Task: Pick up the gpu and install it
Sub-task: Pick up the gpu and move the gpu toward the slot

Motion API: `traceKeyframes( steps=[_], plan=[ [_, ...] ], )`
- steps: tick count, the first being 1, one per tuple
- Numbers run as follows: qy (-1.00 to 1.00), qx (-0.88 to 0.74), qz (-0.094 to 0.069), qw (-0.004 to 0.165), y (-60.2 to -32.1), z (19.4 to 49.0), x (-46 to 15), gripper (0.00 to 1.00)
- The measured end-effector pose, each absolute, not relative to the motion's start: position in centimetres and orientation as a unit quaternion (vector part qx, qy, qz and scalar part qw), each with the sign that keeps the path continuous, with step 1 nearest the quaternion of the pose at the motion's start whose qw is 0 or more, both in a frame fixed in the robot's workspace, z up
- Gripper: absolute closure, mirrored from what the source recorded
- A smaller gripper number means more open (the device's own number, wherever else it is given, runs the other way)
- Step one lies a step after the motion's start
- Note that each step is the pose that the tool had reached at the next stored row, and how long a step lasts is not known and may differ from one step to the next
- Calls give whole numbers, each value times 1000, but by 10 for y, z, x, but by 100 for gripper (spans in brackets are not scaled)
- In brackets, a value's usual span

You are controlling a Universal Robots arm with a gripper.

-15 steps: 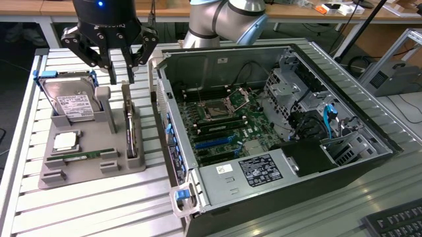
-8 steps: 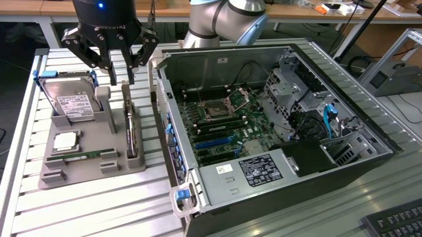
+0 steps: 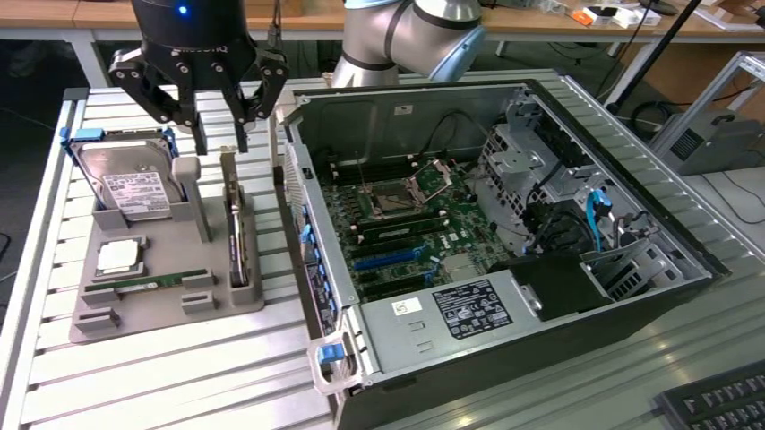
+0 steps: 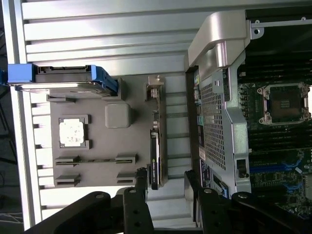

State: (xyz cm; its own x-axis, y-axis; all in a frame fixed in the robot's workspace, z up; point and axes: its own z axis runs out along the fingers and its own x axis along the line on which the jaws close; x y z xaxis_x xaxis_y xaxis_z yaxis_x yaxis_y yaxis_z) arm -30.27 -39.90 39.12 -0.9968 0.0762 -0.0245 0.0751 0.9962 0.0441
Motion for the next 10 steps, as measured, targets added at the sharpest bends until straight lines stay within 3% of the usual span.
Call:
traceKeyframes(
  steps=[10],
  plan=[
    [999,38,22,13,-399,386,-303,56]
  ],
)
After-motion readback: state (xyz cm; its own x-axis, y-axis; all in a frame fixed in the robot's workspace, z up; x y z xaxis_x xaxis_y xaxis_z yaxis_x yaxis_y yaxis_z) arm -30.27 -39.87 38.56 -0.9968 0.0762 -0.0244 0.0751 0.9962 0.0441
